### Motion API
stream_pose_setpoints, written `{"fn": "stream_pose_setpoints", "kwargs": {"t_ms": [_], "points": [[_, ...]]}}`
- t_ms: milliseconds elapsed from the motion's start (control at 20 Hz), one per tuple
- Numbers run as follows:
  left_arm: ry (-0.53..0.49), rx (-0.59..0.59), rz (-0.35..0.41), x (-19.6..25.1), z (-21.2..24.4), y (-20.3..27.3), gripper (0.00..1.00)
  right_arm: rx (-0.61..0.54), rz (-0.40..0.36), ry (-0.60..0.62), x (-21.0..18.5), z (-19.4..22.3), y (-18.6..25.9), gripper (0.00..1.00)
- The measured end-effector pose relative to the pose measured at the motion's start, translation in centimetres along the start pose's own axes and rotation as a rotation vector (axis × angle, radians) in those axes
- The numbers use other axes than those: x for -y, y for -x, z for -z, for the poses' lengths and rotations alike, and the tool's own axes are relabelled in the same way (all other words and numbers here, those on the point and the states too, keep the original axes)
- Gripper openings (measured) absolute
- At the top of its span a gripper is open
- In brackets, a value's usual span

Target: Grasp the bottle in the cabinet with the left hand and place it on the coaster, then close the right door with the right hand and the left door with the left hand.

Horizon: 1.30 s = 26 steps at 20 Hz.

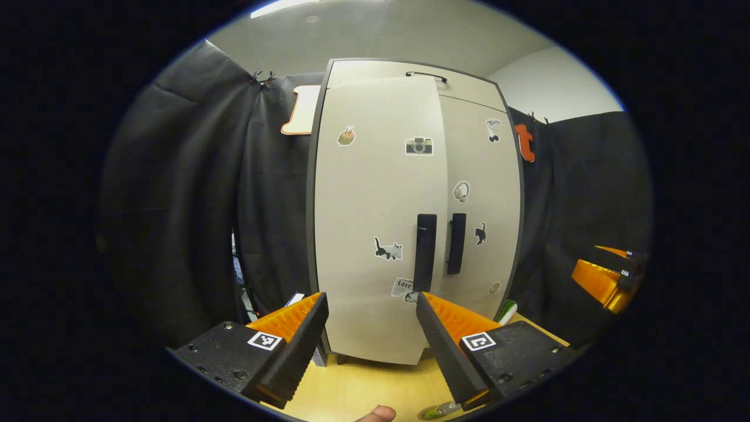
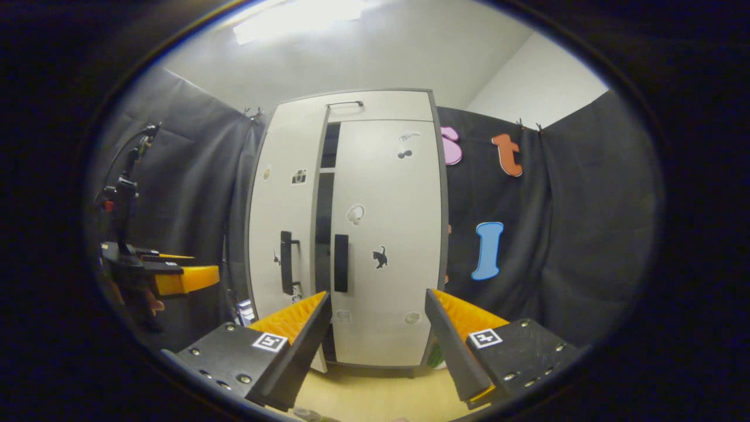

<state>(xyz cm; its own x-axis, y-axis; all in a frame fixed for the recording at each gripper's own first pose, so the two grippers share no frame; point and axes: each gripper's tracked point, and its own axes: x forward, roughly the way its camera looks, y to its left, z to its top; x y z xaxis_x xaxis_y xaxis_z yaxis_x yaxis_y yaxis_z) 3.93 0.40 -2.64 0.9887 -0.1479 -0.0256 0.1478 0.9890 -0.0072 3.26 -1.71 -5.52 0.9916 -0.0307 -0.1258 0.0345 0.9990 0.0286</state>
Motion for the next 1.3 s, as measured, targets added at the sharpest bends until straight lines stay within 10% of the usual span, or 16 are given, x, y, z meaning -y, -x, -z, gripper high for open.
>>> {"fn": "stream_pose_setpoints", "kwargs": {"t_ms": [1300], "points": [[0.015, 0.051, 0.135, 0.8, -2.0, -1.8, 0.95, 0.046, 0.088, 0.083, -2.8, -2.9, -2.5, 0.96]]}}
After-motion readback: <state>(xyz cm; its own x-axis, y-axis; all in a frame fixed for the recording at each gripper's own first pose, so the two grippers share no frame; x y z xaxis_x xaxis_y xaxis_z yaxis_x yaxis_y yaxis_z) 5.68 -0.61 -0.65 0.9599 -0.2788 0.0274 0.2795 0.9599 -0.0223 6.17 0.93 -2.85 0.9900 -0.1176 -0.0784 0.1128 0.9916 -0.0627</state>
